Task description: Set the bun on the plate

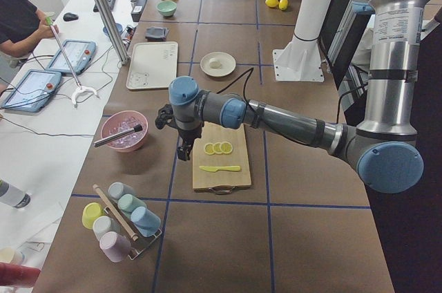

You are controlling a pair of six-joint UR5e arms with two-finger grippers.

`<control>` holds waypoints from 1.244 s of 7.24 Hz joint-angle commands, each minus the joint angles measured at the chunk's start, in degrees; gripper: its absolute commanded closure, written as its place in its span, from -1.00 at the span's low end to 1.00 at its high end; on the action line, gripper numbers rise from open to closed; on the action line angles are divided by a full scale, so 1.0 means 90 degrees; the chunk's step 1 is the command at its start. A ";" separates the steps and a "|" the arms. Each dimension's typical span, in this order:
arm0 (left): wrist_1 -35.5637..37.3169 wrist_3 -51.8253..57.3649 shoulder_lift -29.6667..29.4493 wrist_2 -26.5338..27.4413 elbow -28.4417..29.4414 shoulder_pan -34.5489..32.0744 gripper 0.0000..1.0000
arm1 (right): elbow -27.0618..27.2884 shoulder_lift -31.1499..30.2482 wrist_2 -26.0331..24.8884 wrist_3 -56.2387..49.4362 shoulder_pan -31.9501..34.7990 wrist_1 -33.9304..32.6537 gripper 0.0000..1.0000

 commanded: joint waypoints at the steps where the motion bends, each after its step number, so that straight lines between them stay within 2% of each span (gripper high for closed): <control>1: 0.0221 0.0149 0.0454 -0.0062 0.0029 -0.0227 -0.99 | -0.0173 -0.0013 0.0008 -0.0197 0.0087 -0.0001 -1.00; 6: 0.0220 0.0130 0.0497 -0.0062 -0.0128 -0.0237 -0.99 | -0.0193 -0.0023 0.0008 -0.0187 0.0097 0.0028 -1.00; 9: 0.0210 0.0071 0.0857 -0.0062 -0.0450 -0.0237 -0.99 | -0.0213 -0.0003 0.0028 -0.0178 0.0097 0.0038 -1.00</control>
